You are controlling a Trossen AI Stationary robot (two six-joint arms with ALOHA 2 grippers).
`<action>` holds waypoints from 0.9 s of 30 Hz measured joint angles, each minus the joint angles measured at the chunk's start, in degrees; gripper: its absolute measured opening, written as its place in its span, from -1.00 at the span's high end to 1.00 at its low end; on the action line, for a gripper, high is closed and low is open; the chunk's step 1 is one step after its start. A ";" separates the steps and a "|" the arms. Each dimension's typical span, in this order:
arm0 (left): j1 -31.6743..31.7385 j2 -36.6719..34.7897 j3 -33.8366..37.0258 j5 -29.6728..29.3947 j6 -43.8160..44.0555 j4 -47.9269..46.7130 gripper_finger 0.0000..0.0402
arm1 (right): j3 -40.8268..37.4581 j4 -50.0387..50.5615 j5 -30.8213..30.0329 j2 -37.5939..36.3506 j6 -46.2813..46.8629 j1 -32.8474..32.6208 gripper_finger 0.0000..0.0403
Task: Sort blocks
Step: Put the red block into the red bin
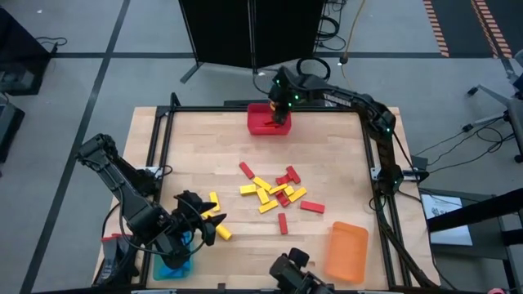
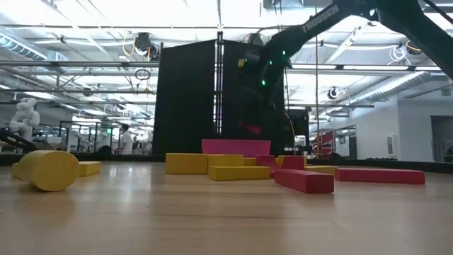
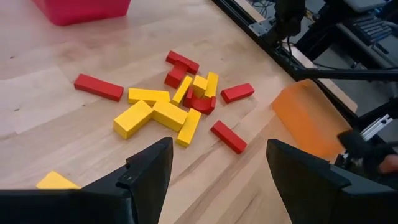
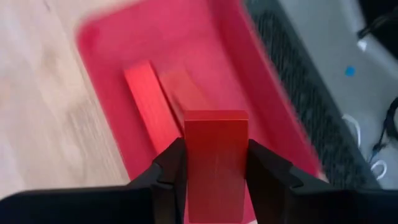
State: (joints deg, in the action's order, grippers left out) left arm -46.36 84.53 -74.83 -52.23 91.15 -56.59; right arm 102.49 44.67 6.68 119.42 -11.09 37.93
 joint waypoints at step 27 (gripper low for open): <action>1.74 0.00 0.00 0.12 -0.48 -1.21 -0.32 | 2.80 5.39 12.52 -0.04 3.33 -0.13 -0.75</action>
State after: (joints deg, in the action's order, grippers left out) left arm -44.62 84.53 -74.83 -52.11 90.68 -57.80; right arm 105.29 50.06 19.20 119.37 -7.77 37.80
